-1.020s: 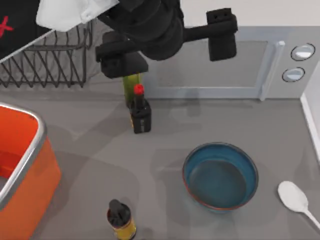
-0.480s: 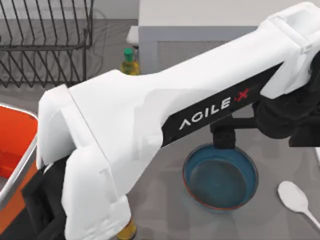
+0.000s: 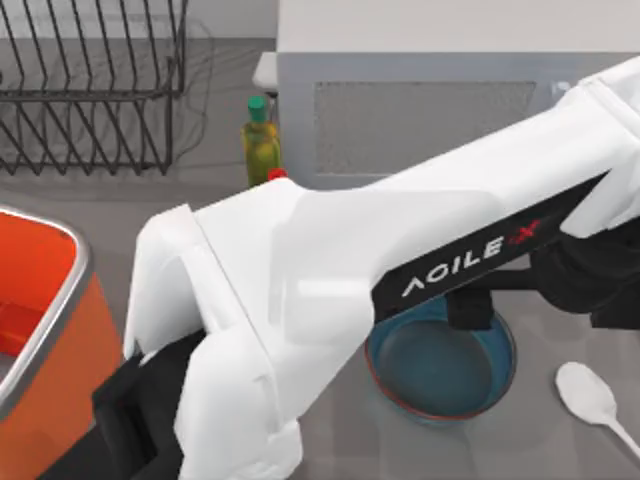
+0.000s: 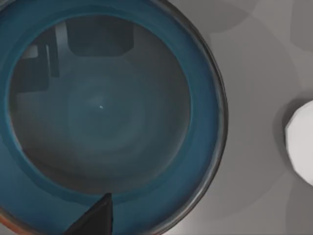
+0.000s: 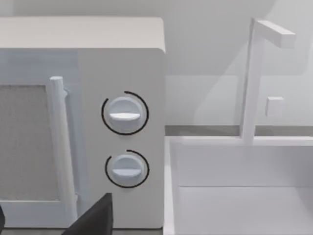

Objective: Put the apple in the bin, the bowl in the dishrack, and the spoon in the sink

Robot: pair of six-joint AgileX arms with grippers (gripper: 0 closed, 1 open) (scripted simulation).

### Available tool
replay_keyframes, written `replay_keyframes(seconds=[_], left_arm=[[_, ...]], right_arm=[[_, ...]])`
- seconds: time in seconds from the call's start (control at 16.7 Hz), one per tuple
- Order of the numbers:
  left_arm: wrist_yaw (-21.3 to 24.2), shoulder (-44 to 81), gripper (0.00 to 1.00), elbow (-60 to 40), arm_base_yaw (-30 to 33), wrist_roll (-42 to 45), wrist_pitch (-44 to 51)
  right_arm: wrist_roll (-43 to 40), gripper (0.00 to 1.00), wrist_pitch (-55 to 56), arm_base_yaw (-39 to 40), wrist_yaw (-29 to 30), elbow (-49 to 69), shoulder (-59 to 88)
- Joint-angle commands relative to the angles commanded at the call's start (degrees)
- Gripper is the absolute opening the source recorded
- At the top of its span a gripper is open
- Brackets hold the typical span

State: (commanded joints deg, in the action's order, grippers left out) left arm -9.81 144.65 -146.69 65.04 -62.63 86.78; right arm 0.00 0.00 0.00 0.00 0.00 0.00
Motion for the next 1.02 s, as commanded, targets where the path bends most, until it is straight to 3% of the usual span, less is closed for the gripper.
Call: replay_keyframes(seconds=[0.24, 0.72, 1.02], left_arm=[[0.0, 0.0, 1.0, 2.4, -0.4, 0.4, -2.4], [0.2, 0.3, 1.0, 20.7, -2.0, 2.0, -21.4], [0.2, 0.4, 1.0, 21.7, -2.1, 2.2, -22.5]], right_arm=[[0.0, 1.0, 0.0, 0.0, 0.0, 0.0, 0.0], [0.0, 1.0, 0.0, 0.0, 0.0, 0.0, 0.0], [0.0, 1.0, 0.0, 0.0, 0.0, 0.0, 0.0]])
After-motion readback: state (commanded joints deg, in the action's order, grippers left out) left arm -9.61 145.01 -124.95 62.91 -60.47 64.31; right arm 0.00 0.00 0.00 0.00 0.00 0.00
